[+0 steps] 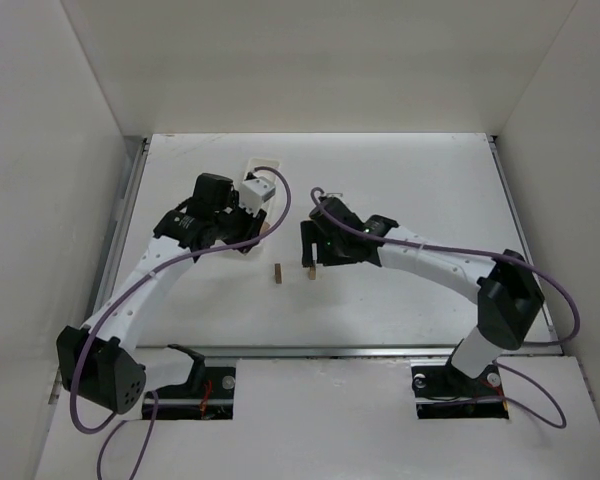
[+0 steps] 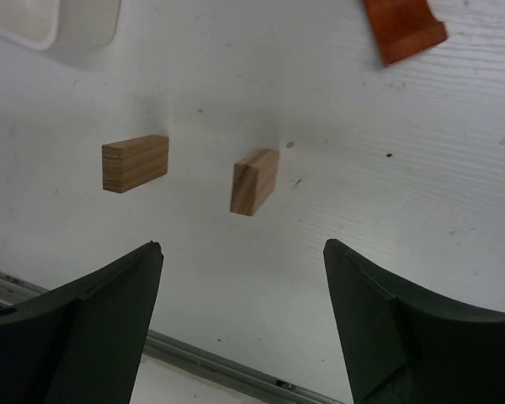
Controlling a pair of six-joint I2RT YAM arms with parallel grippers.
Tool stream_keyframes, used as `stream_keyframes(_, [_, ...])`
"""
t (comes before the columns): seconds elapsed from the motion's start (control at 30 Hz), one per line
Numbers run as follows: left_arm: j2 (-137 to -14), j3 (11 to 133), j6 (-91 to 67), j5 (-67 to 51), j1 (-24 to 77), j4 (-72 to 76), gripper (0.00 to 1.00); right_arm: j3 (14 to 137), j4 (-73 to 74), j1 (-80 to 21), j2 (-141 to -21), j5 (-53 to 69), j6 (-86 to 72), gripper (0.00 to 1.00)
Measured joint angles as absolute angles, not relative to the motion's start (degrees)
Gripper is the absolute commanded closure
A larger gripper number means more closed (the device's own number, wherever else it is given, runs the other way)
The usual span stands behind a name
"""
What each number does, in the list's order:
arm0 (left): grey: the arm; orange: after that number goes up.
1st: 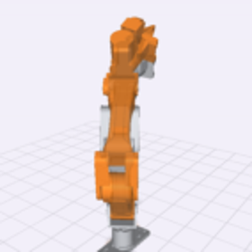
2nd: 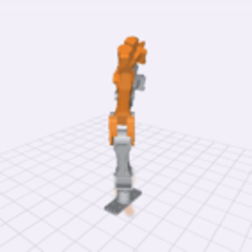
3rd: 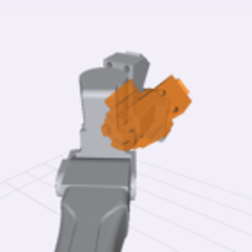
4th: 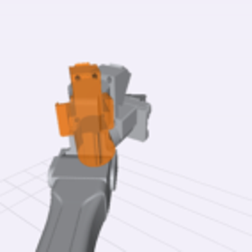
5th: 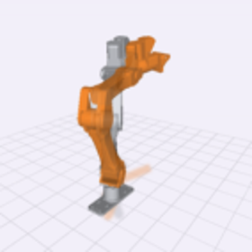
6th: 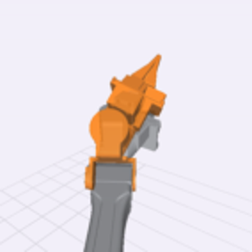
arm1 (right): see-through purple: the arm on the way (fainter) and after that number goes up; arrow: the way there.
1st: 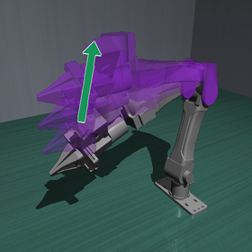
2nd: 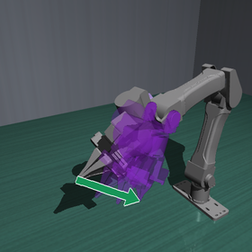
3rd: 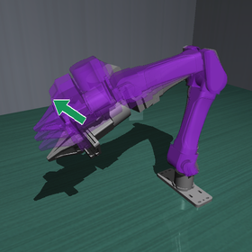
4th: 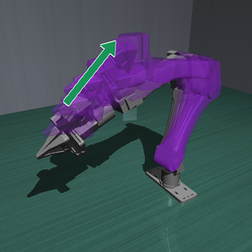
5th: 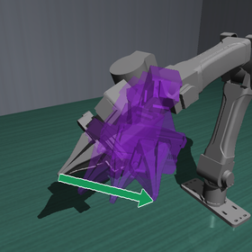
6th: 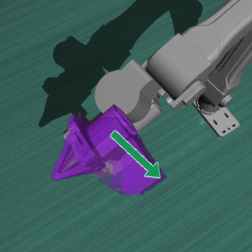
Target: Build the wood block tower
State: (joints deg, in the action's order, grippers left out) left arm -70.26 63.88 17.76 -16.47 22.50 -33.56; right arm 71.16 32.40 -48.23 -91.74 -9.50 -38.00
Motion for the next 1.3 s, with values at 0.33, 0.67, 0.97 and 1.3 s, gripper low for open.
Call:
stream_keyframes(0.33, [-65.98, 60.75, 15.03, -14.41, 21.32, -31.83, 1.0, 75.68, 34.52, -51.72, -100.03, -11.81, -39.33, 0.28])
stream_keyframes(0.67, [-65.73, 60.34, 14.44, -14.39, 21.26, -31.29, 1.0, 76.95, 34.57, -51.72, -103.59, -12.73, -39.44, 0.41])
stream_keyframes(0.97, [-65.63, 59.64, 14.41, -14.59, 21.23, -30.65, 1.0, 79.7, 34.41, -51.72, -105.89, -14.09, -39.38, 0.52])
stream_keyframes(1.3, [-64.93, 59.35, 14.41, -14.59, 21.26, -30.39, 1.0, 79.81, 34.5, -51.72, -107.24, -15.0, -39.27, 0.64])
